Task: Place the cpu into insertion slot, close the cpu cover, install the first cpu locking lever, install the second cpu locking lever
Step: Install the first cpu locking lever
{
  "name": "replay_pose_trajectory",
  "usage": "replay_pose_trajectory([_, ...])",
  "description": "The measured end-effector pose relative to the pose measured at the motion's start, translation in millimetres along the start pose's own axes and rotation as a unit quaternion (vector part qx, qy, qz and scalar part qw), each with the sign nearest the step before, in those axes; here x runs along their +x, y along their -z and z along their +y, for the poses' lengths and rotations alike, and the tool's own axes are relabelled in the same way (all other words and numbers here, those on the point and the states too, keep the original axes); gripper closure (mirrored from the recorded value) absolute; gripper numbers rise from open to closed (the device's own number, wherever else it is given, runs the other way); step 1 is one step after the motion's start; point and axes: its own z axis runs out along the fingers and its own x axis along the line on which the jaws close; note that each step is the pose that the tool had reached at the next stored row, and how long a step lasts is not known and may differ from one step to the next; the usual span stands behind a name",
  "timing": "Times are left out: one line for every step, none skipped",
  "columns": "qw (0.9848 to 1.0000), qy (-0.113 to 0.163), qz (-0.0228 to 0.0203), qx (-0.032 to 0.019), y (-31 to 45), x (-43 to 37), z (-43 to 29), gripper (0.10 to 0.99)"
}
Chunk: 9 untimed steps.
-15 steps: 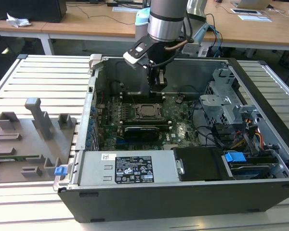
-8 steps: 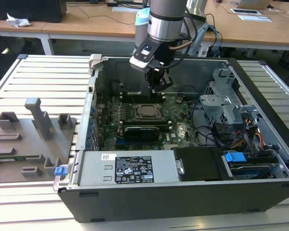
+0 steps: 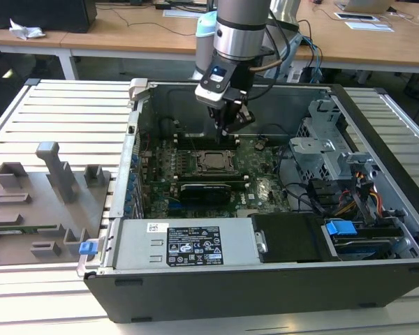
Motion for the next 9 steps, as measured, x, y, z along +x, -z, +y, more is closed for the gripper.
replay_pose_trajectory([0.9999,0.011,-0.0007,-0.0004,0.0,0.0,0.0,0.980])
replay_pose_trajectory([0.9998,0.020,-0.0012,-0.0008,0.0,0.0,0.0,0.980])
replay_pose_trajectory([0.9996,0.027,-0.0016,-0.0010,0.0,0.0,0.0,0.980])
replay_pose_trajectory([0.9991,0.042,-0.0025,-0.0016,0.0,0.0,0.0,0.980])
replay_pose_trajectory([0.9988,0.049,-0.0030,-0.0019,0.0,0.0,0.0,0.980])
replay_pose_trajectory([0.9984,0.056,-0.0034,-0.0021,0.0,0.0,0.0,0.980])
replay_pose_trajectory([0.9979,0.065,-0.0039,-0.0025,0.0,0.0,0.0,0.980])
replay_pose_trajectory([0.9974,0.072,-0.0043,-0.0028,0.0,0.0,0.0,0.980])
replay_pose_trajectory([0.9963,0.086,-0.0052,-0.0033,0.0,0.0,0.0,0.980])
